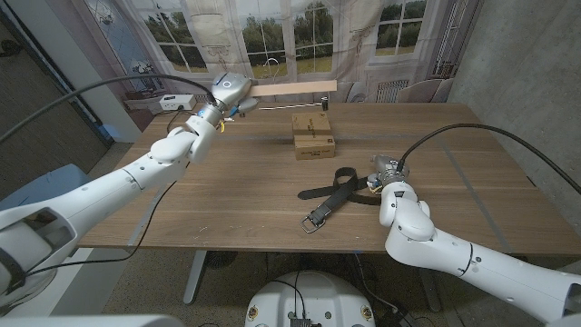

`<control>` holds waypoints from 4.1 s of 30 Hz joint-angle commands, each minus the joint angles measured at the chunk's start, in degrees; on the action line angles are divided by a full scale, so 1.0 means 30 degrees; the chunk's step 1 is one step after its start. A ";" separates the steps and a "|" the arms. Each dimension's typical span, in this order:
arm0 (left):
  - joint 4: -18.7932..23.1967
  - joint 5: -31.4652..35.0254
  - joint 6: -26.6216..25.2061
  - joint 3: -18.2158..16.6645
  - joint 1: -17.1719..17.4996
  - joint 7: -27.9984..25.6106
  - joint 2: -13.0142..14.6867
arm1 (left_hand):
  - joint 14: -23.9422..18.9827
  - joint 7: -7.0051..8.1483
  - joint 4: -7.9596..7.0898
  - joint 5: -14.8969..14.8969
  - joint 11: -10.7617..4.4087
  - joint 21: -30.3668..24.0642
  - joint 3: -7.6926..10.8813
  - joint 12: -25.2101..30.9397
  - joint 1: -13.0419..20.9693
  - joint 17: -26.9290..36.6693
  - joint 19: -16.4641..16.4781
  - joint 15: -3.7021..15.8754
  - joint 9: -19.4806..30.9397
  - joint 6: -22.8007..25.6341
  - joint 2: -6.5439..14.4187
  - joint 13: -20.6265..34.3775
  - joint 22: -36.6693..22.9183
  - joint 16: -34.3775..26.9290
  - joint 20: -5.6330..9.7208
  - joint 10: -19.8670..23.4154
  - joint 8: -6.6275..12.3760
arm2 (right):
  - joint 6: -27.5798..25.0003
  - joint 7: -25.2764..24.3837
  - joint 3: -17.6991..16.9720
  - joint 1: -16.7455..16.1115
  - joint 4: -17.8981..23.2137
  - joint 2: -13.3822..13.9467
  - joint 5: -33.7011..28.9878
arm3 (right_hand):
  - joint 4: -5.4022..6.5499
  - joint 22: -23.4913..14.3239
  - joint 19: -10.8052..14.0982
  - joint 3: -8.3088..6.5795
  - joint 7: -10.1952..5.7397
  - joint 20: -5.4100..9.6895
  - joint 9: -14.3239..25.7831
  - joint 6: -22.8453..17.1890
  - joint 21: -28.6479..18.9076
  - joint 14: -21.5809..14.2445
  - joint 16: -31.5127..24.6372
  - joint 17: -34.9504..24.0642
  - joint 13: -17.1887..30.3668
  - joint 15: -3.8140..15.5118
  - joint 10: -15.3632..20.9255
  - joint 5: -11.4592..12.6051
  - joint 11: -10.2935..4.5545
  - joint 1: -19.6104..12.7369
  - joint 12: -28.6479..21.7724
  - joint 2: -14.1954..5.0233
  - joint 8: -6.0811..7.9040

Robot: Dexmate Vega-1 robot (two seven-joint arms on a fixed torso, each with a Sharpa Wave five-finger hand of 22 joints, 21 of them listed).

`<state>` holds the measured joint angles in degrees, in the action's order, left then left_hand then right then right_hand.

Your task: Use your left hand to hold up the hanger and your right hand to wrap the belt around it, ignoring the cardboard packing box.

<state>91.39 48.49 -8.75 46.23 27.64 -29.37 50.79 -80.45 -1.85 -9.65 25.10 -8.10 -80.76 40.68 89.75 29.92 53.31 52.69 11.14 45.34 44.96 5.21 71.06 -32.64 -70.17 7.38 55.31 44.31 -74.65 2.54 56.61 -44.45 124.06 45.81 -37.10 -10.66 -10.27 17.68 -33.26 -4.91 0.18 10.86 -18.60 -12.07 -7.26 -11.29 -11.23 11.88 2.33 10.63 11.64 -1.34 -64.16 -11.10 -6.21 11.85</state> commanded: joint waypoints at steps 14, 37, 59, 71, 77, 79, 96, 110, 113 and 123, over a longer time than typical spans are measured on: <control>0.0791 -0.0099 -0.0631 -0.0134 0.0236 0.0014 0.0096 | 0.0068 -0.0313 0.0039 0.0056 -0.0181 -0.0321 0.0311 0.0063 -0.0275 -0.0103 -0.0162 0.0020 -0.0152 -0.0458 0.0000 0.0022 0.0115 -0.0167 0.0831 0.0054 0.0326 | 0.0448 -0.3019 0.0257 -0.0128 -0.1533 -0.0201 0.0473 | 0.0589 -0.0145 0.2767 0.3728 0.0893 -0.0301 0.0671 -1.1965 -0.0826 -0.6112 -0.3660 -0.1567 0.0517 0.2996 0.8988 -0.0135 -0.1187 -0.0312 -0.2394 0.0526 0.4974; 0.1355 0.0014 -0.0927 -0.0264 0.0599 -0.0042 0.0167 | -0.0003 -0.0318 0.0058 0.0013 -0.0153 -0.0673 0.0538 0.0062 -0.0521 -0.0228 -0.0267 0.0010 -0.0426 -0.0599 0.0003 0.0023 0.0301 -0.0412 0.0849 0.0048 0.0763 | 0.9805 -1.7169 -0.6372 -0.6366 -0.4317 -0.4236 0.1274 | 0.0910 -0.0285 0.4284 0.4324 0.1322 0.0104 0.1178 -1.2315 -0.1483 -0.9165 -0.4809 -0.2437 0.1364 0.3330 1.2013 0.0495 -0.1509 -0.0709 -0.3742 0.0021 0.6137; 0.1756 -0.0010 -0.1399 -0.0442 0.1044 -0.0613 0.0101 | 0.0043 -0.0357 0.0062 -0.0014 -0.0148 -0.0857 0.0660 0.0073 -0.0644 -0.0283 -0.0318 0.0033 -0.0502 -0.0725 0.0008 0.0022 0.0424 -0.0526 0.0866 0.0086 0.1029 | 2.4432 -2.2178 -1.6584 -0.8599 -1.0040 -1.5947 -0.9288 | 0.1080 -0.0411 0.5147 0.4607 0.1266 0.0598 0.1905 -1.2096 -0.2012 -1.0167 -0.4825 -0.2630 0.1722 0.3378 1.2377 0.0944 -0.1456 -0.0473 -0.3949 -0.0069 0.6862; 0.1606 0.0095 -0.1601 -0.0275 0.0897 -0.0662 -0.0209 | 0.0031 -0.0363 0.0072 -0.0042 -0.0166 -0.1044 0.0774 0.0072 -0.0750 -0.0346 -0.0374 0.0023 -0.0608 -0.0840 0.0015 0.0024 0.0531 -0.0620 0.0871 0.0107 0.1266 | 2.7603 -2.2178 -1.6255 -0.8606 -0.8531 -1.4538 -0.3940 | 0.1173 -0.0450 0.5262 0.4596 0.1400 0.0460 0.2212 -1.2091 -0.2171 -1.0439 -0.4482 -0.2506 0.1859 0.3327 1.2521 0.1195 -0.1373 -0.0257 -0.4011 -0.0065 0.7229; 0.1480 0.0064 -0.1583 -0.0185 0.0761 -0.0718 -0.0387 | 0.0046 -0.0347 0.0073 -0.0055 -0.0197 -0.1111 0.0814 0.0068 -0.0793 -0.0370 -0.0404 0.0030 -0.0669 -0.0867 0.0014 0.0024 0.0577 -0.0652 0.0879 0.0077 0.1353 | 2.9989 -2.2178 -1.7040 -0.8433 -0.8278 -1.5127 -0.3399 | 0.1209 -0.0468 0.5188 0.4625 0.1447 0.0403 0.2355 -1.1968 -0.2199 -1.0466 -0.4342 -0.2505 0.1924 0.3302 1.2572 0.1280 -0.1279 -0.0145 -0.4036 -0.0056 0.7349; 0.1333 0.0082 -0.1509 -0.0099 0.0674 -0.0772 -0.0495 | 0.0106 -0.0344 0.0073 -0.0058 -0.0178 -0.1130 0.0825 0.0071 -0.0804 -0.0446 -0.0409 0.0024 -0.0679 -0.0903 0.0014 0.0024 0.0586 -0.0593 0.0892 0.0077 0.1370 | 3.0985 -2.2178 -1.7625 -0.8117 -0.8520 -1.5914 -0.4088 | 0.1226 -0.0474 0.5176 0.4636 0.1484 0.0399 0.2418 -1.1929 -0.2220 -1.0480 -0.4290 -0.2516 0.1952 0.3292 1.2576 0.1321 -0.1260 -0.0100 -0.4039 -0.0065 0.7407; 0.1232 0.0073 -0.1594 0.0002 0.0412 -0.0973 -0.0607 | 0.0032 -0.0343 0.0079 -0.0082 -0.0168 -0.1275 0.0921 0.0068 -0.0896 -0.0419 -0.0464 0.0021 -0.0802 -0.0983 0.0009 0.0024 0.0712 -0.0740 0.0900 0.0052 0.1578 | 3.4866 -2.2178 -1.8013 -0.1155 -1.3361 -1.5713 -0.2828 | 0.1160 -0.0509 0.5135 0.4696 0.1335 0.0504 0.2723 -1.1810 -0.2347 -1.0569 -0.4094 -0.2646 0.2099 0.3386 1.2497 0.1526 -0.1457 -0.0062 -0.4005 -0.0057 0.7734; 0.2014 0.0403 -0.2077 -0.0119 0.0433 -0.0260 -0.0237 | 0.0148 -0.0363 0.0080 -0.0098 -0.0175 -0.1411 0.1010 0.0068 -0.0982 -0.0595 -0.0518 0.0028 -0.0936 -0.1050 0.0004 0.0024 0.0818 -0.0682 0.0895 0.0040 0.1764 | 3.7999 -1.9060 -1.5191 0.0211 -1.4321 -1.1939 0.6810 | 0.1099 -0.0578 0.4843 0.4971 0.1097 0.0814 0.2881 -1.1542 -0.2394 -1.0260 -0.3969 -0.2898 0.2254 0.3443 1.2257 0.1589 -0.1832 -0.0066 -0.3903 -0.0016 0.7858; 0.2088 0.0528 -0.2170 -0.0069 0.0343 0.0079 -0.0241 | 0.0038 -0.0333 0.0082 -0.0104 -0.0179 -0.1463 0.1032 0.0067 -0.1009 -0.0510 -0.0539 0.0032 -0.1000 -0.1045 -0.0004 0.0023 0.0832 -0.0804 0.0909 0.0036 0.1818 | 3.7814 -1.6905 -1.4964 -0.0706 -1.2717 -1.1109 0.9076 | 0.1104 -0.0593 0.4824 0.5017 0.1081 0.0814 0.2904 -1.1532 -0.2420 -1.0201 -0.3953 -0.2951 0.2285 0.3447 1.2254 0.1596 -0.1877 -0.0068 -0.3900 -0.0053 0.7891; 0.1465 0.0895 -0.1748 0.0382 -0.0457 0.0423 -0.0879 | 0.0061 -0.0313 0.0086 -0.0105 -0.0173 -0.1562 0.1085 0.0068 -0.1063 -0.0512 -0.0585 0.0036 -0.1182 -0.1027 -0.0021 0.0022 0.0879 -0.0860 0.0915 0.0037 0.1911 | 3.5161 -1.2669 -1.4766 -0.2573 -0.8691 -0.9178 1.2576 | 0.1187 -0.0643 0.4677 0.5152 0.1083 0.0693 0.2944 -1.1506 -0.2510 -0.9700 -0.3583 -0.2981 0.2413 0.3366 1.2286 0.1651 -0.1853 0.0047 -0.3905 -0.0158 0.8005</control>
<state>96.93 50.25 -14.78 46.27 28.01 -29.37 49.45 -80.35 -1.45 -9.40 24.76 -8.16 -84.98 43.60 89.75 26.99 51.65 51.25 11.24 42.06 43.13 5.17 71.07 -30.00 -72.29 6.97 55.19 49.82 36.18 -47.24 10.93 -48.10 88.27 12.25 -12.37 -8.47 -11.87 31.89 -19.50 -1.75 2.33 19.60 -52.99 -19.30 -36.70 -22.39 -20.09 18.80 3.40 47.50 16.35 -6.90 -64.74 -22.84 -5.91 35.50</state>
